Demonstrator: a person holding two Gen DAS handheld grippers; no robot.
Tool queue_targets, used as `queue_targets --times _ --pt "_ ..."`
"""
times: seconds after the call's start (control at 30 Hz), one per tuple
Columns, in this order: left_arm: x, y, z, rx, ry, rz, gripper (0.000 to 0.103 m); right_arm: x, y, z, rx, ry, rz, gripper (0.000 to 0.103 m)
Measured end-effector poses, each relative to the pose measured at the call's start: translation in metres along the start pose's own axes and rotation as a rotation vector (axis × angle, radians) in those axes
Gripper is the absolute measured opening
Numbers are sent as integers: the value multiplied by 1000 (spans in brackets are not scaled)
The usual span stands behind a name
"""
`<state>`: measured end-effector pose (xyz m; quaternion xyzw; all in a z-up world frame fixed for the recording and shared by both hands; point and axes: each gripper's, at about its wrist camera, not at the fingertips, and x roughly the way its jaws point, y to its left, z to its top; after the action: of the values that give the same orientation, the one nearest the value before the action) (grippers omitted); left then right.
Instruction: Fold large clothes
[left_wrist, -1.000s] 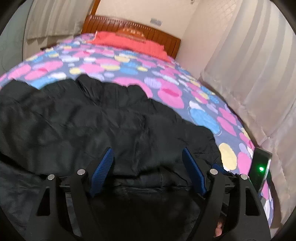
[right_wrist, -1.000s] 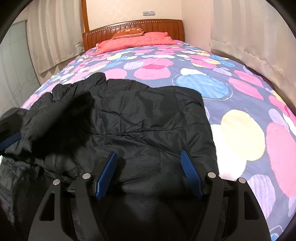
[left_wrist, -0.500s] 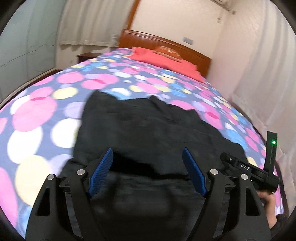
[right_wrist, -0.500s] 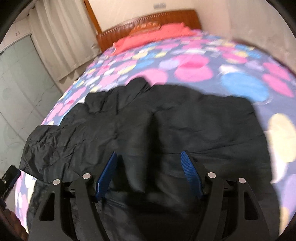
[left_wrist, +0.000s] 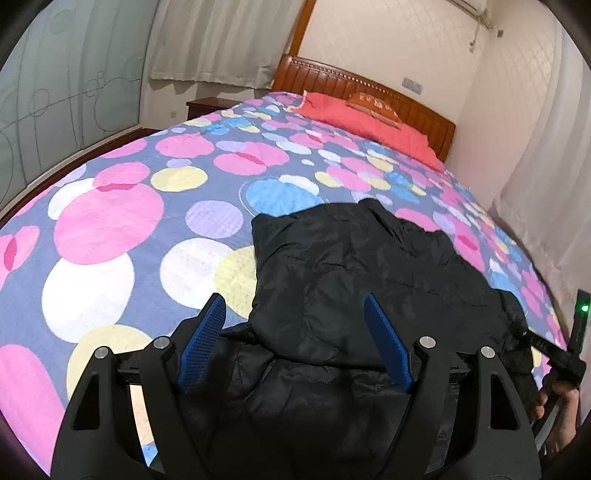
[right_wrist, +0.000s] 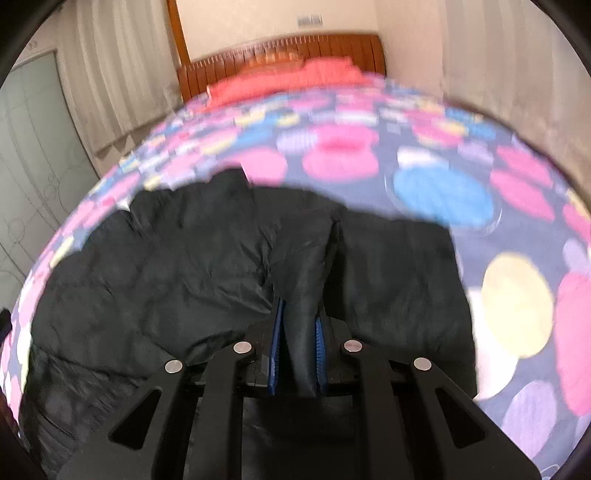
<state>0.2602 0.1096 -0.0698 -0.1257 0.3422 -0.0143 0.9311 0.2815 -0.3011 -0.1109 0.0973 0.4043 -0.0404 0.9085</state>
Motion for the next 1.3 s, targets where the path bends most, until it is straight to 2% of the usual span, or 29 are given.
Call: queue_targets --times 0.13,0.23,0.33,0.37,0.43,0.63,0.77,0.83,0.97,1.03,1.1,1.17,1.2,1.23,1.3 --pt "19 -9 -4 50 51 19 77 10 -4 -9 -19 27 -5 19" --pt "23 -11 -2 65 59 23 77 1 -8 -4 16 62 0 28" --pt "23 -13 8 69 35 19 77 -27 -2 6 14 -9 -86 29" --pt "25 -15 12 71 30 19 77 -34 3 11 10 -36 -85 29" --pt "32 -21 20 75 30 16 77 -36 14 24 7 -52 -20 30" --pt "74 -44 30 90 60 30 77 13 62 43 -66 -18 95 30" --pt "109 -48 19 134 140 96 77 50 83 34 -154 49 37 30" --pt "123 -50 10 166 181 107 77 66 79 27 -130 84 59 29" --pt "117 -53 12 180 176 141 74 56 82 30 -126 82 33 29" --pt "97 -55 16 150 128 156 74 42 89 32 -134 47 20 30" --pt "73 -62 20 124 53 105 74 25 104 31 -158 -1 54 30" --pt "64 -71 17 118 33 30 74 18 115 26 -176 -15 102 30" --pt "65 -79 12 122 47 -24 74 18 123 21 -193 -11 123 30" --pt "72 -84 8 133 75 -40 74 24 133 13 -224 12 125 30" --pt "100 -95 -8 169 198 -35 74 47 145 -5 -276 79 79 30"
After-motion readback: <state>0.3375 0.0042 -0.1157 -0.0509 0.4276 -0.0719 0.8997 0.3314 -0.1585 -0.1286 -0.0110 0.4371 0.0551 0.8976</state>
